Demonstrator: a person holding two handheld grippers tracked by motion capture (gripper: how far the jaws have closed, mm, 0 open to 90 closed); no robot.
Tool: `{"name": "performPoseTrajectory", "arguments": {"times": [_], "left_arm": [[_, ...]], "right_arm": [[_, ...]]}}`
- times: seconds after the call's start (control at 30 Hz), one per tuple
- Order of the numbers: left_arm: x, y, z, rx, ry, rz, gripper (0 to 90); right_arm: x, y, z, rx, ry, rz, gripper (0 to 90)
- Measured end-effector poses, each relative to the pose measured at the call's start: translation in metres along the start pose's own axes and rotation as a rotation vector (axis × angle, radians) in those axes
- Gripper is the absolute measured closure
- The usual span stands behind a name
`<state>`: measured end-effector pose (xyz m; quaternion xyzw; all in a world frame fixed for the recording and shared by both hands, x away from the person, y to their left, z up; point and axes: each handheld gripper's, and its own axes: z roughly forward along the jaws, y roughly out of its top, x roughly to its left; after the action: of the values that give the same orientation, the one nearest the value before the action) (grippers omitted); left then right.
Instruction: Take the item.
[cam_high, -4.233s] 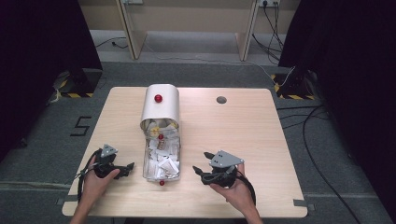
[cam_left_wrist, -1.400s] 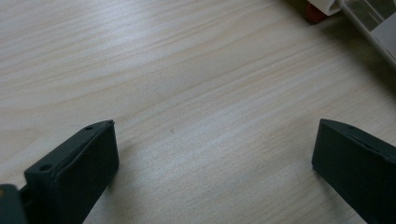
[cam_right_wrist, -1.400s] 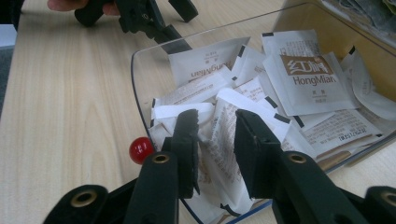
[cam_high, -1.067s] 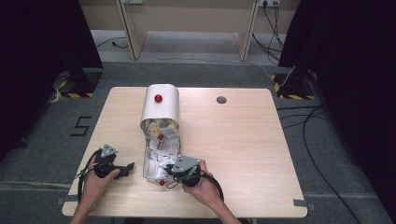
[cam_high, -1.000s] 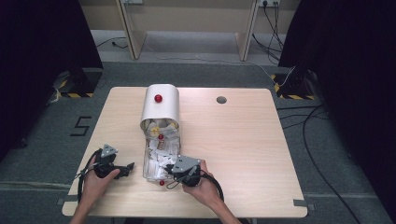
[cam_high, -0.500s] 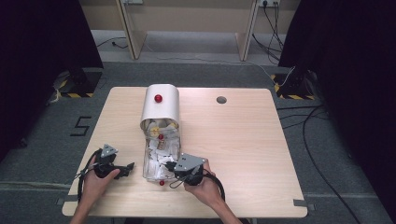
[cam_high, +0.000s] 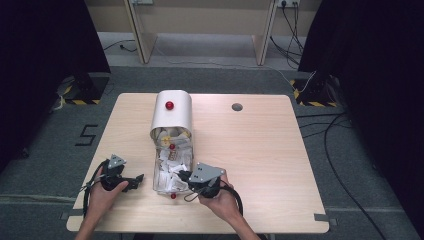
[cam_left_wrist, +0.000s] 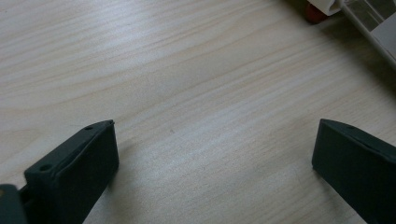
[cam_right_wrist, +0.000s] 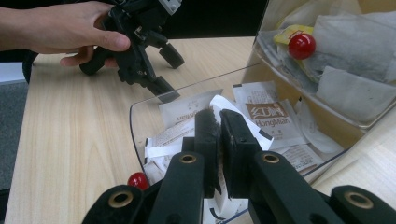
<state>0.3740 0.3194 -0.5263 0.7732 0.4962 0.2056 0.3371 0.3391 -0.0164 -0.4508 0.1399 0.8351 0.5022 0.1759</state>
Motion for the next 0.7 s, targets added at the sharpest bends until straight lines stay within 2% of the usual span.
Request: {"name": "performPoseTrajectory", "arguments": {"times": [0.7], "left_arm": [[0.000,0.000,0.000,0.000,-0.001,-0.001,0.0]], "right_arm": [[-0.017,0.001,-0.019,-0.031,-0.055,0.026,86.0]]}}
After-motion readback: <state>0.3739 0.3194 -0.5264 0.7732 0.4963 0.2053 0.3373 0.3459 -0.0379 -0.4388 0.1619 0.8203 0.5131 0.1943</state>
